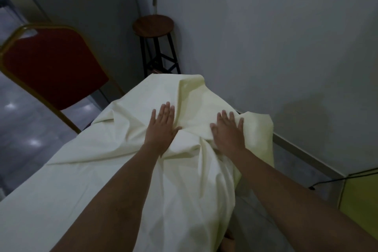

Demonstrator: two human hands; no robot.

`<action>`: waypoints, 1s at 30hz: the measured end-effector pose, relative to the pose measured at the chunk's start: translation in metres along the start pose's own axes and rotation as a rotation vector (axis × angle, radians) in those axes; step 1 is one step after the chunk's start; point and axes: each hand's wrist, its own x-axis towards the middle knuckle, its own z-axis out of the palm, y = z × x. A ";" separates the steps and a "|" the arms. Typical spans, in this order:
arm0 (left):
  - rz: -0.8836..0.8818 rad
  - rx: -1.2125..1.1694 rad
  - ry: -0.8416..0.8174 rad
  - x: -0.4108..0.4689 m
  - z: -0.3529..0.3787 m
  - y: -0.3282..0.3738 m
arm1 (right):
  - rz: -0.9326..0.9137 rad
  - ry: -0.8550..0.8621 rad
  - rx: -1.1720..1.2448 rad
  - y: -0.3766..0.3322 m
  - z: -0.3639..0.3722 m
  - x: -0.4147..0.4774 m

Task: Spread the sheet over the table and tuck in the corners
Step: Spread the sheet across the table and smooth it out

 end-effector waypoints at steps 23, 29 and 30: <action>-0.240 -0.136 -0.112 0.146 0.007 -0.086 | -0.145 -0.015 -0.107 -0.040 0.030 0.149; -0.249 -0.146 -0.089 0.174 0.001 -0.103 | -0.319 0.067 -0.055 -0.029 0.030 0.176; -0.250 -0.139 -0.072 0.177 -0.001 -0.106 | -0.315 0.101 -0.022 -0.028 0.029 0.180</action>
